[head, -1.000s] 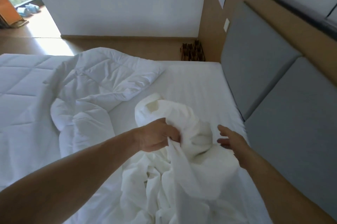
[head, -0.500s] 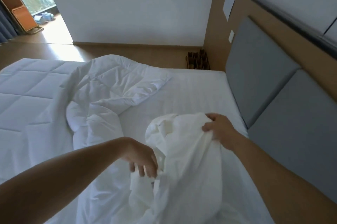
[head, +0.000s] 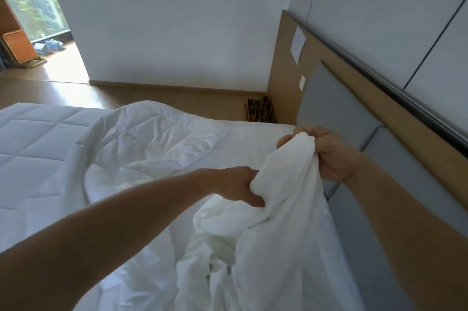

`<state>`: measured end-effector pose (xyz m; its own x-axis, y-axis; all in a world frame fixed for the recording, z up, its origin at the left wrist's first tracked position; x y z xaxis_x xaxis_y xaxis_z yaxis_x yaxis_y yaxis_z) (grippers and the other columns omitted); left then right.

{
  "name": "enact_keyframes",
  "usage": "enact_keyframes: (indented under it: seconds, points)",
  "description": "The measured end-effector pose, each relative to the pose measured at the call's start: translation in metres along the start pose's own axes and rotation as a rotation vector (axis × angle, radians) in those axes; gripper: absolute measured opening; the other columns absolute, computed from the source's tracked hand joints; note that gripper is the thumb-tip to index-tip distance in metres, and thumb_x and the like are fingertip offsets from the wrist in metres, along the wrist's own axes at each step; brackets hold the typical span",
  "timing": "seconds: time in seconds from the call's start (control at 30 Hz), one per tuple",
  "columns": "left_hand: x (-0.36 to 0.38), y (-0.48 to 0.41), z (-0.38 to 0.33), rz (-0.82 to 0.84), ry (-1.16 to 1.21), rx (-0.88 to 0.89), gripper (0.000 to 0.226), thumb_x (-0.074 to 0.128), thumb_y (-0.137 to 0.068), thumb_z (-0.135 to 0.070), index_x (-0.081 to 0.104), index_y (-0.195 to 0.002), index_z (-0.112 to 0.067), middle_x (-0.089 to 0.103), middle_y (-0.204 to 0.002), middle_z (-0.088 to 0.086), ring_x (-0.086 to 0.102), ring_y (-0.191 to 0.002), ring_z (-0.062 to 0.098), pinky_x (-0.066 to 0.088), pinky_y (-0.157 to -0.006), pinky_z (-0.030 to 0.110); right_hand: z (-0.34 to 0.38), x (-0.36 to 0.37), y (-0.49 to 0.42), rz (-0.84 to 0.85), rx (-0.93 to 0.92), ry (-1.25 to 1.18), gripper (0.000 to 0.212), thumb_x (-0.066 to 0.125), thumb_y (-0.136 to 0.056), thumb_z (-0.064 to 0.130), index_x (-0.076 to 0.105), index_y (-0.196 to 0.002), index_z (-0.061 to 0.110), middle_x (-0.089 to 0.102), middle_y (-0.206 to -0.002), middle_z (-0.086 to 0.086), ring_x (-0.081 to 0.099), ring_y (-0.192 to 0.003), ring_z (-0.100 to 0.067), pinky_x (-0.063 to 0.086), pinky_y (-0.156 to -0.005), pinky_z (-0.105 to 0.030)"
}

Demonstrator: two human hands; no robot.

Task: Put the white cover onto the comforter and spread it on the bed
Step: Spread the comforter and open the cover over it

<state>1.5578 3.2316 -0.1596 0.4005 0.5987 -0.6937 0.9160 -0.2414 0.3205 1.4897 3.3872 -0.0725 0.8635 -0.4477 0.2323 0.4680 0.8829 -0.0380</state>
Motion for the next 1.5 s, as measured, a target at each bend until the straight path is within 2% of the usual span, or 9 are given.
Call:
enact_keyframes:
  seconds: [0.17, 0.27, 0.47, 0.63, 0.83, 1.0, 1.2, 1.43, 1.5]
  points:
    - [-0.050, 0.015, 0.013, -0.233, -0.233, -0.007, 0.030, 0.053, -0.100, -0.041, 0.063, -0.101, -0.013, 0.066, -0.095, 0.003, 0.062, -0.086, 0.020, 0.049, -0.075, 0.031, 0.028, -0.040, 0.021, -0.379, -0.029, 0.135, 0.040, 0.046, -0.068, -0.017, 0.069, -0.057, 0.013, 0.068, -0.064, -0.007, 0.065, -0.056, -0.021, 0.054, -0.052, -0.026]
    - [-0.089, 0.027, 0.004, -0.494, -0.259, 0.020, 0.027, 0.053, -0.100, -0.031, 0.053, -0.076, -0.018, 0.056, -0.073, -0.002, 0.052, -0.065, 0.012, 0.037, -0.059, 0.028, 0.026, -0.062, 0.025, -0.606, 0.028, 0.486, 0.022, 0.055, -0.059, 0.002, 0.066, -0.060, 0.020, 0.067, -0.068, -0.004, 0.062, -0.068, -0.029, 0.047, -0.061, -0.029]
    - [-0.111, 0.036, -0.064, -0.630, -0.262, 0.160, 0.022, 0.063, -0.091, -0.022, 0.051, -0.075, -0.013, 0.052, -0.071, -0.005, 0.047, -0.064, 0.011, 0.032, -0.056, 0.022, 0.005, -0.011, -0.009, -0.199, 0.208, 0.750, 0.096, 0.089, -0.071, 0.018, 0.031, -0.147, 0.031, 0.051, -0.137, 0.015, 0.051, -0.125, -0.006, 0.047, -0.100, -0.032]
    - [-0.105, 0.051, -0.065, -0.600, -0.100, 0.163, 0.028, 0.080, -0.079, -0.026, 0.062, -0.100, -0.020, 0.061, -0.095, -0.007, 0.058, -0.086, 0.013, 0.045, -0.069, 0.020, 0.005, 0.023, -0.030, -0.315, 0.050, 0.775, 0.029, 0.071, -0.084, -0.001, 0.071, -0.101, 0.022, 0.072, -0.101, -0.002, 0.067, -0.100, -0.023, 0.052, -0.097, -0.046]
    - [-0.064, 0.063, 0.012, -0.300, 0.033, -0.175, 0.124, 0.090, -0.067, -0.038, 0.004, -0.157, -0.037, 0.015, -0.162, -0.007, 0.020, -0.147, 0.019, 0.023, -0.119, 0.040, 0.038, 0.010, -0.022, -0.434, -0.027, 0.178, 0.045, 0.037, -0.088, -0.013, 0.073, -0.078, 0.012, 0.071, -0.071, 0.002, 0.065, -0.079, -0.023, 0.051, -0.071, -0.034]
    - [-0.043, 0.045, -0.009, -0.293, 0.252, -0.197, 0.063, 0.084, -0.076, -0.033, 0.058, -0.132, -0.023, 0.064, -0.122, -0.009, 0.057, -0.117, 0.017, 0.046, -0.105, 0.035, 0.056, -0.005, -0.028, -0.439, -0.058, 0.057, 0.028, 0.049, -0.080, 0.005, 0.064, -0.103, 0.000, 0.067, -0.102, -0.013, 0.063, -0.100, -0.033, 0.052, -0.084, -0.043]
    - [-0.086, 0.060, -0.030, -0.590, 0.390, -0.263, 0.032, 0.068, -0.087, -0.023, 0.067, -0.116, -0.008, 0.070, -0.113, 0.010, 0.067, -0.101, 0.028, 0.054, -0.096, 0.046, 0.056, -0.061, -0.007, -0.598, -0.015, 0.588, 0.014, 0.062, -0.087, 0.012, 0.061, -0.100, 0.015, 0.063, -0.096, 0.001, 0.059, -0.085, -0.015, 0.047, -0.073, -0.030]
    - [-0.123, 0.061, -0.110, -0.510, 0.161, -0.129, 0.016, 0.061, -0.087, -0.018, 0.061, -0.089, -0.002, 0.062, -0.082, 0.004, 0.058, -0.070, 0.016, 0.047, -0.062, 0.028, 0.023, -0.020, -0.008, -0.033, -0.011, 0.744, 0.102, 0.089, -0.071, 0.033, 0.027, -0.151, 0.034, 0.048, -0.141, 0.015, 0.047, -0.128, -0.003, 0.044, -0.101, -0.027]
    - [-0.120, 0.053, -0.121, -0.499, 0.080, -0.122, 0.010, 0.060, -0.090, -0.012, 0.057, -0.081, -0.009, 0.056, -0.074, -0.001, 0.052, -0.062, 0.011, 0.043, -0.055, 0.021, 0.019, 0.004, -0.015, -0.014, -0.073, 0.813, 0.083, 0.084, -0.078, 0.034, 0.036, -0.147, 0.035, 0.054, -0.130, 0.019, 0.053, -0.115, 0.003, 0.046, -0.091, -0.018]
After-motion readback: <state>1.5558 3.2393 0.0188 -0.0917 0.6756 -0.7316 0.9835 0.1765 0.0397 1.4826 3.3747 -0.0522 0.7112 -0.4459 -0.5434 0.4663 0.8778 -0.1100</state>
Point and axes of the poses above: each hand's wrist, its own y-axis away from the middle knuckle, its own x-axis out of the palm, z = x × y, the point moved 4 cm from there along -y, towards the middle knuckle
